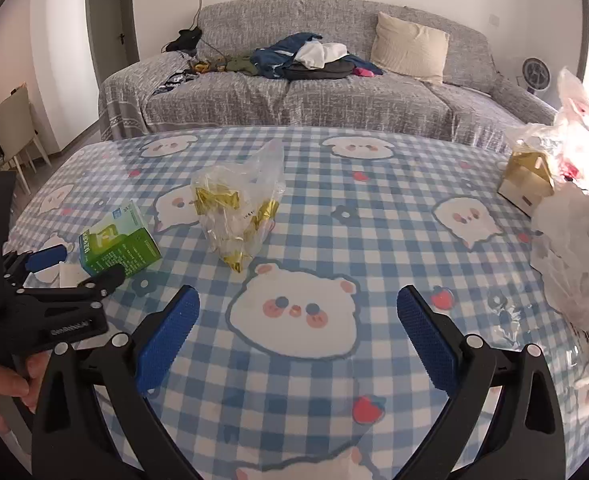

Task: Collect trash
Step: 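Grasp the green medicine box with the left tool while the right tool approaches the clear bag, then grasp the clear plastic bag of yellow wrappers with the right tool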

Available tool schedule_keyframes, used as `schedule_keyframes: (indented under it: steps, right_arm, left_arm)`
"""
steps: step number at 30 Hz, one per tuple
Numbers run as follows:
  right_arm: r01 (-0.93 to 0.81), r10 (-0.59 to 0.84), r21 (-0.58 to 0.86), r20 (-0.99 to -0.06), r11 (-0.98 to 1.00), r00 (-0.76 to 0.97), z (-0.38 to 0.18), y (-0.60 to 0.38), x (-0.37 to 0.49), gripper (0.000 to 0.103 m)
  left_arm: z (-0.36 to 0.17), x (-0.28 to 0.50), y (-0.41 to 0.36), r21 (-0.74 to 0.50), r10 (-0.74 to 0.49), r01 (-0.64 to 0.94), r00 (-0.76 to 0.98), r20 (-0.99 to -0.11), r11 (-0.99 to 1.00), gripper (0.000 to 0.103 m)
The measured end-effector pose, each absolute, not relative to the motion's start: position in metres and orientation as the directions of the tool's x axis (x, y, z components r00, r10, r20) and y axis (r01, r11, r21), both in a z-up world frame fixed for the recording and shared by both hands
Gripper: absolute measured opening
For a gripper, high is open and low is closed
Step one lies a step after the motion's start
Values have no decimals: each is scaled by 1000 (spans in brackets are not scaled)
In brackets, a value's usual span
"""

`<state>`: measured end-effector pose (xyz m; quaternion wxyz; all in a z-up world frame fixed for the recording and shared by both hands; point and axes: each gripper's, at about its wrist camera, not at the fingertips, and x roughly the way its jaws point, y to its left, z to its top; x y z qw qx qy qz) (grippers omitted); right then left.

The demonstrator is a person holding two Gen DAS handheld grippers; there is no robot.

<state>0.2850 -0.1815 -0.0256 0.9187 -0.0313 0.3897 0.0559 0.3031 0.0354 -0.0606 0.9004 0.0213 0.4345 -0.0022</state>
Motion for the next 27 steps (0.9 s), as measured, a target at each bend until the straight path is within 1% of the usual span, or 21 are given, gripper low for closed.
schedule_keyframes:
  steps: [5,8,9,10,12,15,18,22,27]
  right_arm:
    - [-149,86,-22,-727,989,681,-31,-176,298,95]
    - [-170,90,-37,-730,985,677,-33,-174,308,95]
    - [-177,93,-39,-732,983,675,-34,-173,312,95]
    - [-178,95,-36,-734,983,672,-36,-174,315,95]
    - [-175,102,-21,-741,984,663,-39,-176,322,95]
    - [-168,116,6,-750,986,651,-42,-176,333,95]
    - [-177,129,14,-746,984,653,-39,-170,342,95]
    - [-187,150,35,-745,982,650,-35,-158,351,95]
    - [-187,146,29,-748,982,647,-34,-138,361,95]
  left_arm:
    - [-64,316,34,38,9,33,625,-781,999,95]
    - [-62,322,31,29,-7,48,625,-780,998,83]
    - [-62,324,31,22,-15,52,622,-783,998,77]
    - [-64,326,30,16,-21,54,615,-788,998,68]
    - [-65,330,28,17,-19,54,611,-792,998,65]
    - [-65,333,27,21,-6,36,616,-788,999,57]
    - [-64,334,33,-28,-24,3,611,-791,1000,56]
    - [-64,331,42,-3,22,-39,616,-787,999,56]
    - [-61,323,63,-12,50,-96,615,-787,995,55]
